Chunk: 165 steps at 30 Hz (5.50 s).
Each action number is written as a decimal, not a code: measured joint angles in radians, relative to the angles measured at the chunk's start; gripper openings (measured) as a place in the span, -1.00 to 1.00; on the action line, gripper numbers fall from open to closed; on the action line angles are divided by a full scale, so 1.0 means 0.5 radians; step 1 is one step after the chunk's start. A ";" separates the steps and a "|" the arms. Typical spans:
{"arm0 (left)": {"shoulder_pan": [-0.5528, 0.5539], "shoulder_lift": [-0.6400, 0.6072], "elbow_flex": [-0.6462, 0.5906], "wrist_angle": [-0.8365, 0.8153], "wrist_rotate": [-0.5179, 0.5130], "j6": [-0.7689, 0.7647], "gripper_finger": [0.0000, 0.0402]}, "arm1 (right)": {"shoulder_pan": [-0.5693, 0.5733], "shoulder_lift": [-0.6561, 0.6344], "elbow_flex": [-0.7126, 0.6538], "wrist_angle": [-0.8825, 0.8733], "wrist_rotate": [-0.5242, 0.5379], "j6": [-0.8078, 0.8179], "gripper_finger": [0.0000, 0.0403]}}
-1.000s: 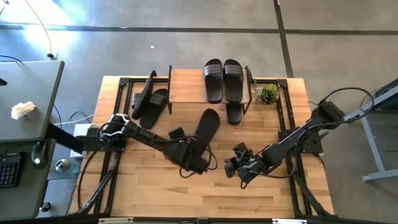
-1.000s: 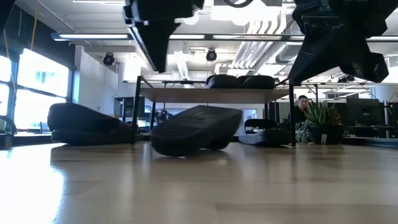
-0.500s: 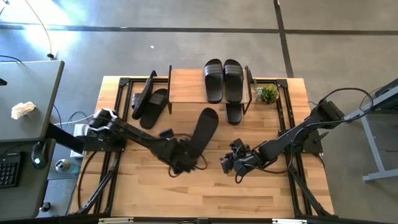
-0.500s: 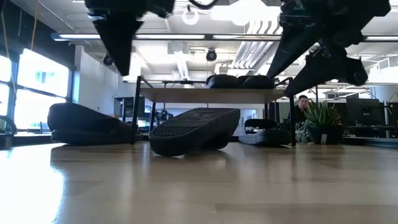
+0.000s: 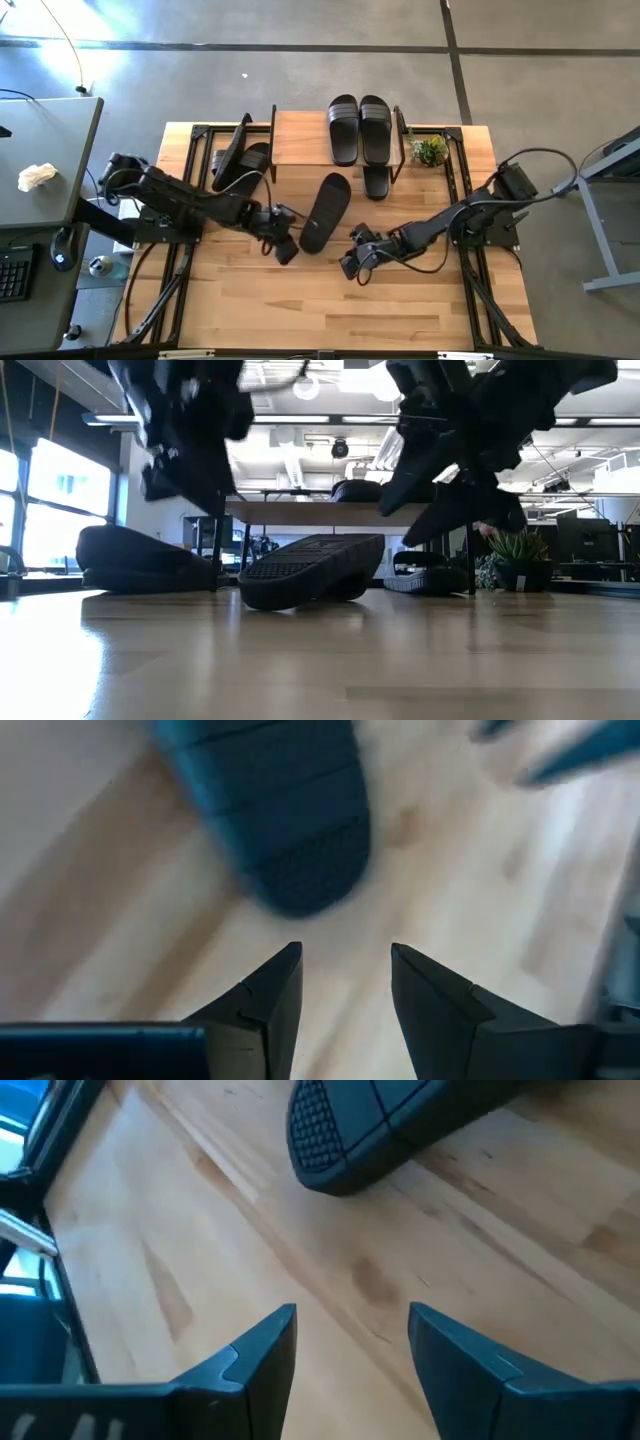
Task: Pick and place slides into the shelf
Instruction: Put the black slipper under the shelf
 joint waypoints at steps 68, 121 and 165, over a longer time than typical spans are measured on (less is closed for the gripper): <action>0.482 0.290 -0.396 1.210 0.494 -0.099 -0.31 | -0.368 0.428 -0.466 1.499 0.057 0.327 -0.10; -0.152 -0.575 -0.394 1.122 0.340 0.019 -0.31 | 0.115 -0.008 1.077 -1.970 0.438 -0.114 -0.76; -0.147 -0.323 -0.394 0.573 -0.467 -0.115 -0.31 | -0.118 0.977 1.731 -2.528 0.434 -1.169 -0.36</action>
